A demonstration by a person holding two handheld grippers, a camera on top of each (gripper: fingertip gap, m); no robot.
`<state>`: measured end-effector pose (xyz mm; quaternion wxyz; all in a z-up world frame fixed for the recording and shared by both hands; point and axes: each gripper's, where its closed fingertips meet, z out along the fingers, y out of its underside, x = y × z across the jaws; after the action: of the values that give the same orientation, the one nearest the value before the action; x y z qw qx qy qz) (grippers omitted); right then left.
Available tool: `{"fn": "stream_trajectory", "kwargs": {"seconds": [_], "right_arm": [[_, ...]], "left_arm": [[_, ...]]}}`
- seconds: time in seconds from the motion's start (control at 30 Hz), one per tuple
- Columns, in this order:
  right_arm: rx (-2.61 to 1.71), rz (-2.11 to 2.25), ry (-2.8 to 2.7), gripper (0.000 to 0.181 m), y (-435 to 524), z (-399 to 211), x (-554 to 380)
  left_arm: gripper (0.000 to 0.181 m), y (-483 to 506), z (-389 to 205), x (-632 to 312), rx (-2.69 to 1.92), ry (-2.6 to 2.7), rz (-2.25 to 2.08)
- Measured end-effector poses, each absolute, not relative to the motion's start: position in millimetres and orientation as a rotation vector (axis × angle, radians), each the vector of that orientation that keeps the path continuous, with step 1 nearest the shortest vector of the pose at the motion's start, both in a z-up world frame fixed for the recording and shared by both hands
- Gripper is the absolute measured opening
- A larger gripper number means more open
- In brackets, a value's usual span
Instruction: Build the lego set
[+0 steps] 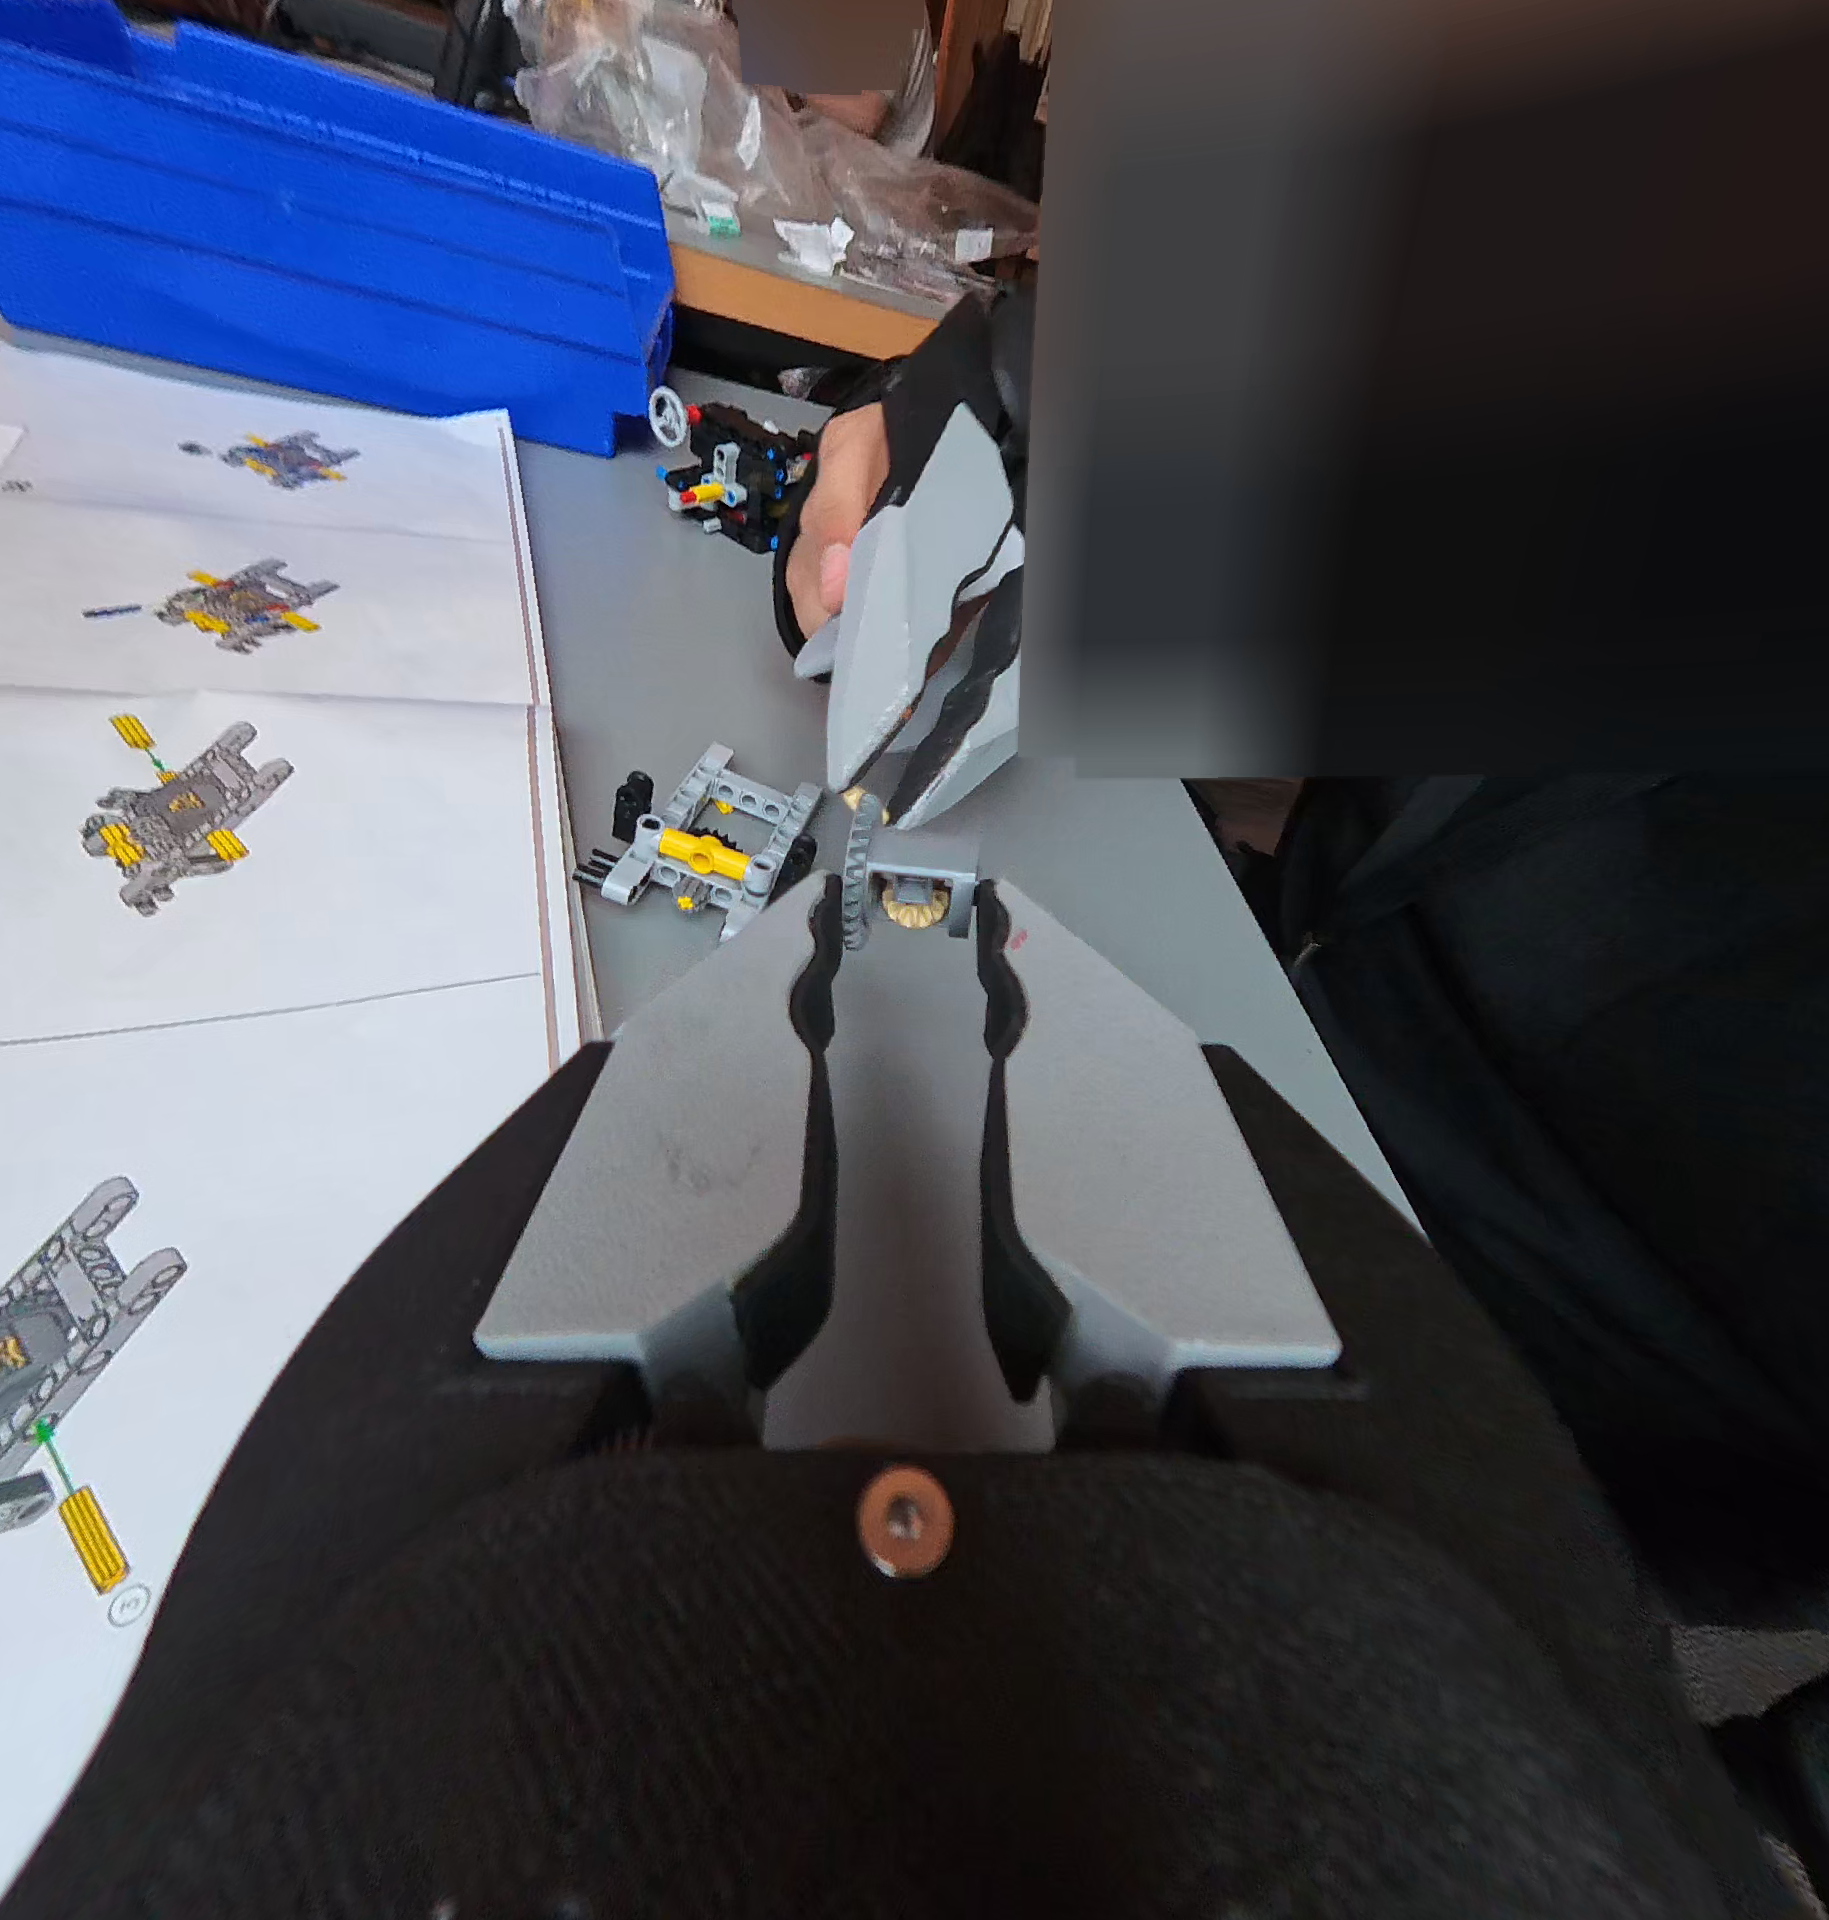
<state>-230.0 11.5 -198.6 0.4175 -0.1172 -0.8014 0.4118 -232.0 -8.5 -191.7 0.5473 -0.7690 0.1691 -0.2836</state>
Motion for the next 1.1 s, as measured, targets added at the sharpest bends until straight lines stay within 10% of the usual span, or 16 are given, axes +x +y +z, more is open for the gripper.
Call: {"fn": "stream_trajectory", "kwargs": {"seconds": [1.1], "right_arm": [[0.021,0.672,-1.84,0.008,2,-192,-219]], "left_arm": [[0.023,-22,-186,-209,-1.743,0.598,-0.673]]}}
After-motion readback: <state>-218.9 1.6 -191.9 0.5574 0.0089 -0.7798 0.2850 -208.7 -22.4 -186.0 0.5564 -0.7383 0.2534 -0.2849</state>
